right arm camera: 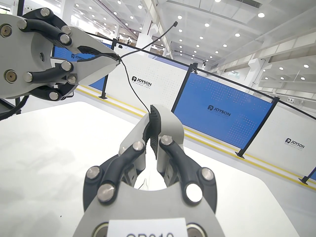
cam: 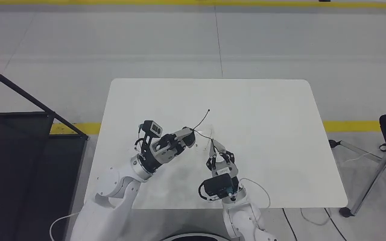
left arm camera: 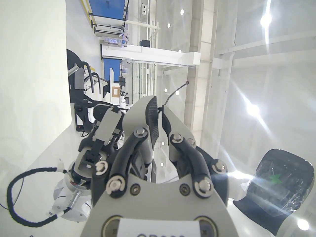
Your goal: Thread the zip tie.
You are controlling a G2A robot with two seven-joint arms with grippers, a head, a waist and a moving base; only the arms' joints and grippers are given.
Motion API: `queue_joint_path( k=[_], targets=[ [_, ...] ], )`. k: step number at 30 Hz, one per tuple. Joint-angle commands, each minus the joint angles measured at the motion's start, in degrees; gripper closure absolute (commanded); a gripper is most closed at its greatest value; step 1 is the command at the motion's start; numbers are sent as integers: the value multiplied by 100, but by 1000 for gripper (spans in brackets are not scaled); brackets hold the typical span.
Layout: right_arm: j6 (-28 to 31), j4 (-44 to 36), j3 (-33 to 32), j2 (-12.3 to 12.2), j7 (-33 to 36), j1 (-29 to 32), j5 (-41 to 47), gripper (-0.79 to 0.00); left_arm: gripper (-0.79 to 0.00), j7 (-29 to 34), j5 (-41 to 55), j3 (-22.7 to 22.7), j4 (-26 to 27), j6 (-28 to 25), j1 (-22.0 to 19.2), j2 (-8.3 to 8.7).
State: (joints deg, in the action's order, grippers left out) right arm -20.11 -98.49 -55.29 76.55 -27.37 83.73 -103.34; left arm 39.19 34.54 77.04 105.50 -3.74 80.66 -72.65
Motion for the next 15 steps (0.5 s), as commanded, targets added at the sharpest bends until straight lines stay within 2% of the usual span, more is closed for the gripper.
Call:
queue_joint_path(
  k=[1,11,13,15],
  targets=[
    [6,-1,-8,7,-3,4,-1,0,-182,-3,5,-1,0,-2,1,4],
    [47,-2,-50,40,-27,32,4,0,-123,-15,29,-8,5,-17,9,22],
    [56,-4,-59,47,-22,34,4,0,-95,-17,31,-10,6,-19,10,26],
    [65,-5,-66,53,-21,37,-2,0,-25,-20,34,-12,7,-21,9,29]
  ],
)
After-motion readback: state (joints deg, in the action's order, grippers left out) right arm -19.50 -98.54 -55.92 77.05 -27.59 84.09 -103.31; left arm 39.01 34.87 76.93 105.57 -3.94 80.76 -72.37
